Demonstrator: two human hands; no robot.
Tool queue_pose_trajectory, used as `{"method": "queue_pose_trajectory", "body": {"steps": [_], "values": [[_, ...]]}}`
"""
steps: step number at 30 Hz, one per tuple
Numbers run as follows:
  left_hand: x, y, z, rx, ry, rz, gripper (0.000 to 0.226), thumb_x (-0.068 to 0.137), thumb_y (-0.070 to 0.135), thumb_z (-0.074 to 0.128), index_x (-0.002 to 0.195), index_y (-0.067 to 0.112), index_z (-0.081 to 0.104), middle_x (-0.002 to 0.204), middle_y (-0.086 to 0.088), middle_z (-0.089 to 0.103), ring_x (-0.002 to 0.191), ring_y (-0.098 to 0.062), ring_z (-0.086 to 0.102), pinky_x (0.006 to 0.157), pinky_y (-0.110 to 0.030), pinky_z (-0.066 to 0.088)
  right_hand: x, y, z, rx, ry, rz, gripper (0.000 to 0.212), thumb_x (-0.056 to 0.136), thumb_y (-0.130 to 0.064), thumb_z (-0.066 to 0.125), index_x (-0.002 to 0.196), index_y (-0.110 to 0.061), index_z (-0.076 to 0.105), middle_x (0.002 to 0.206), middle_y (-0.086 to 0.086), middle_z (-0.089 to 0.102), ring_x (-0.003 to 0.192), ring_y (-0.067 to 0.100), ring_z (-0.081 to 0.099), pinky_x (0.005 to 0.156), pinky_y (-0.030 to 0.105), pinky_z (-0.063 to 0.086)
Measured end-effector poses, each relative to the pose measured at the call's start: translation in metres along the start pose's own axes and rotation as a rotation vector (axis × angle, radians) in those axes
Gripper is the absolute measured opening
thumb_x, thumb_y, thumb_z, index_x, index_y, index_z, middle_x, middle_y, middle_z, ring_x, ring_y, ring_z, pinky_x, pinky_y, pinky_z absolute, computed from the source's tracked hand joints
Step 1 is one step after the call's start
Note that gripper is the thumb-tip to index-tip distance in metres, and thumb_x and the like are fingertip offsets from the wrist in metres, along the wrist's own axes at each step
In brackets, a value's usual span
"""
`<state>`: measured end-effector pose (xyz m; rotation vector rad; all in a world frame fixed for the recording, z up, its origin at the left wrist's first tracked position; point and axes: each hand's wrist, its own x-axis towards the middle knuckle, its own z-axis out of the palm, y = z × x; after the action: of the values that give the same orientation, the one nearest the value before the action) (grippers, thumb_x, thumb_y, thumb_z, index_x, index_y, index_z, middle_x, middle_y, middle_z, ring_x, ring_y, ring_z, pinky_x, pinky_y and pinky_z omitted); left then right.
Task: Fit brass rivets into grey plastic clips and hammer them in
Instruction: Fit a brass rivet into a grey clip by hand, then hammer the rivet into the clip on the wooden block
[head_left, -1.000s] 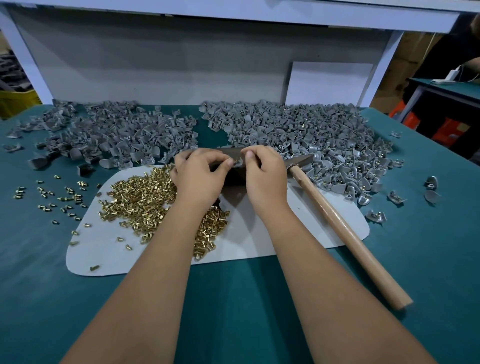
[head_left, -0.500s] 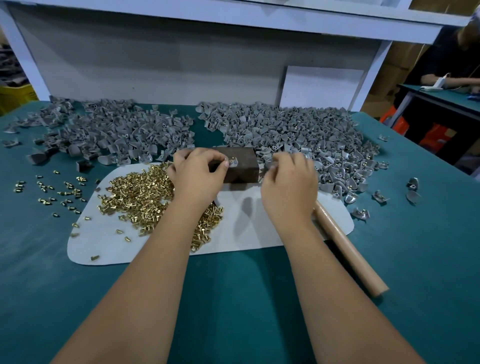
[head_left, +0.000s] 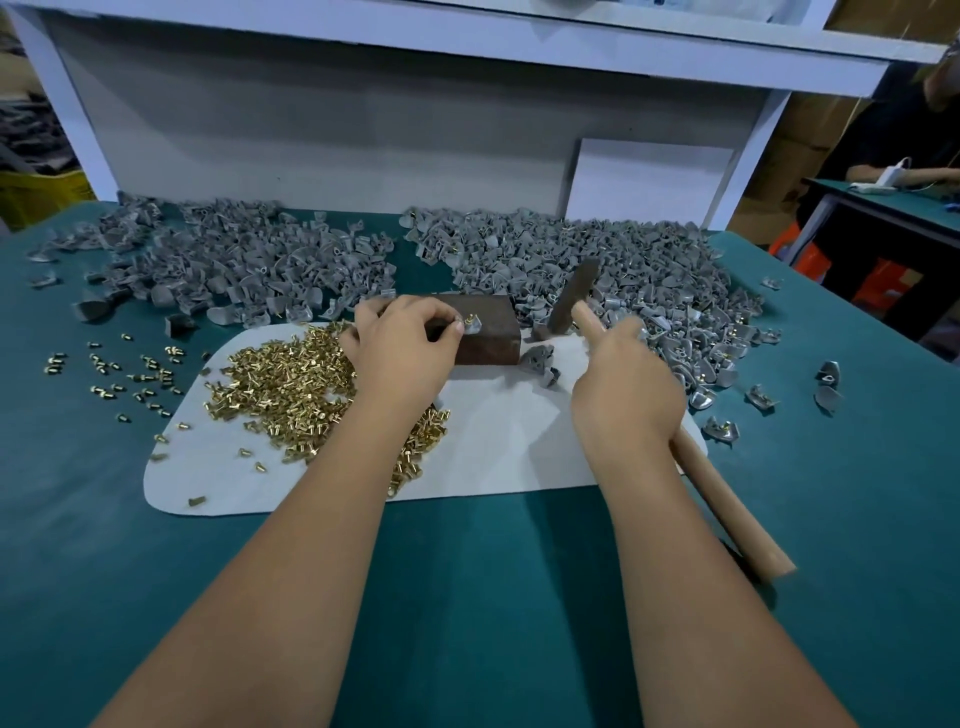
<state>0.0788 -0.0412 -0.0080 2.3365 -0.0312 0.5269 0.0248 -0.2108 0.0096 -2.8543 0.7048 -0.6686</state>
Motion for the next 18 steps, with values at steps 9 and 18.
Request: {"method": "queue_pose_trajectory", "body": {"steps": [9, 18], "values": [[-0.001, 0.0, 0.002, -0.019, 0.061, -0.013, 0.006, 0.089, 0.044, 0.065, 0.087, 0.041, 0.07, 0.111, 0.024, 0.064, 0.125, -0.017, 0.029, 0.095, -0.043, 0.016, -0.024, -0.028, -0.022, 0.153, 0.136, -0.35, 0.071, 0.091, -0.012, 0.053, 0.143, -0.048, 0.02, 0.092, 0.004, 0.058, 0.063, 0.022, 0.041, 0.047, 0.027, 0.023], [0.001, -0.003, 0.003, -0.109, 0.091, 0.008, 0.011, 0.089, 0.035, 0.068, 0.097, 0.033, 0.075, 0.109, 0.019, 0.068, 0.13, -0.014, 0.032, 0.11, -0.049, 0.018, -0.031, -0.037, -0.024, 0.107, 0.129, -0.331, 0.078, 0.088, -0.012, 0.055, 0.144, -0.052, 0.018, 0.083, 0.003, 0.046, 0.058, 0.02, 0.037, 0.044, 0.026, 0.015]]}}
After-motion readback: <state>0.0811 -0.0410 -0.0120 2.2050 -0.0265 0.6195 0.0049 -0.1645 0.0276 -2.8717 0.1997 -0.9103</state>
